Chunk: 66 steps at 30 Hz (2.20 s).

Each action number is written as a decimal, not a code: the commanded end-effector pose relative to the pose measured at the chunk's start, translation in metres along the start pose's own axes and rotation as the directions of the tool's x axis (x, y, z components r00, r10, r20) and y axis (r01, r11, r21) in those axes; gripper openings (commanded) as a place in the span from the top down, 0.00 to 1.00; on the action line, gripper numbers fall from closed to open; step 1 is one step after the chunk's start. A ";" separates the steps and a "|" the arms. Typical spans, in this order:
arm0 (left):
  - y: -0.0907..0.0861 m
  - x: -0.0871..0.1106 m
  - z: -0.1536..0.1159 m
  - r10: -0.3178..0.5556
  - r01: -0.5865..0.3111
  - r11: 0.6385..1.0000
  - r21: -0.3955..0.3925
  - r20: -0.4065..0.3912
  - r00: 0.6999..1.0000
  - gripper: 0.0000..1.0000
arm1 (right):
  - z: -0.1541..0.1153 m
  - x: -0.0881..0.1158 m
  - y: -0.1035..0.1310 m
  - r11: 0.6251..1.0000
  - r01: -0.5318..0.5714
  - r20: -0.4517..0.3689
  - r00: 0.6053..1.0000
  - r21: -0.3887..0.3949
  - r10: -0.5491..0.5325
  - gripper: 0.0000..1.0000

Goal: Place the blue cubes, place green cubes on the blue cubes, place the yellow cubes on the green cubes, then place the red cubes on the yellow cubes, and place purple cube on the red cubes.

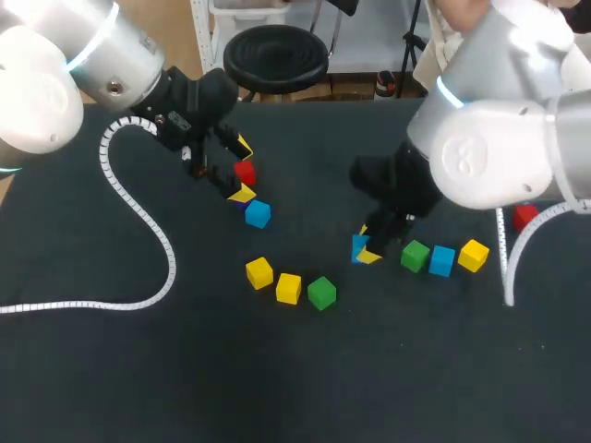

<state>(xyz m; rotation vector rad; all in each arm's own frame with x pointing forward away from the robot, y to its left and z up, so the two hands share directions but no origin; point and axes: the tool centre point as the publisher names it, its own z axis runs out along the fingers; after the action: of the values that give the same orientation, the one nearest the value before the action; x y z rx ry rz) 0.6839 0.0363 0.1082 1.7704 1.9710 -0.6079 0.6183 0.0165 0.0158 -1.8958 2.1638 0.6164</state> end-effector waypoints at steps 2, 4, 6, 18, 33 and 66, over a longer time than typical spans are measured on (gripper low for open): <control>0.000 0.001 0.000 0.001 -0.001 1.000 0.000 0.001 1.000 0.00 | -0.005 -0.004 0.000 1.000 -0.007 0.017 1.000 -0.015 0.007 1.00; 0.000 0.001 0.000 0.001 -0.001 1.000 0.000 0.001 1.000 0.00 | -0.005 -0.004 0.000 1.000 -0.007 0.017 1.000 -0.015 0.007 1.00; 0.000 0.001 0.000 0.001 -0.001 1.000 0.000 0.001 1.000 0.00 | -0.005 -0.004 0.000 1.000 -0.007 0.017 1.000 -0.015 0.007 1.00; 0.000 0.001 0.000 0.001 -0.001 1.000 0.000 0.001 1.000 0.00 | -0.003 -0.007 0.004 0.998 0.065 0.017 0.998 -0.027 -0.064 1.00; 0.000 0.001 0.000 0.001 -0.001 1.000 0.000 0.001 1.000 0.00 | 0.010 -0.037 -0.047 0.983 0.179 -0.038 0.983 0.037 -0.178 1.00; 0.000 0.001 0.000 0.001 -0.001 1.000 0.000 0.001 1.000 0.00 | 0.023 -0.041 -0.069 0.991 0.072 0.006 0.997 0.113 -0.074 1.00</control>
<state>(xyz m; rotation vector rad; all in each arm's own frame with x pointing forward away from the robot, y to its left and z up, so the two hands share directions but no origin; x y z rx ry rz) 0.6839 0.0363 0.1082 1.7703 1.9710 -0.6079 0.6824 0.0547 -0.0007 -1.8905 2.0623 0.4692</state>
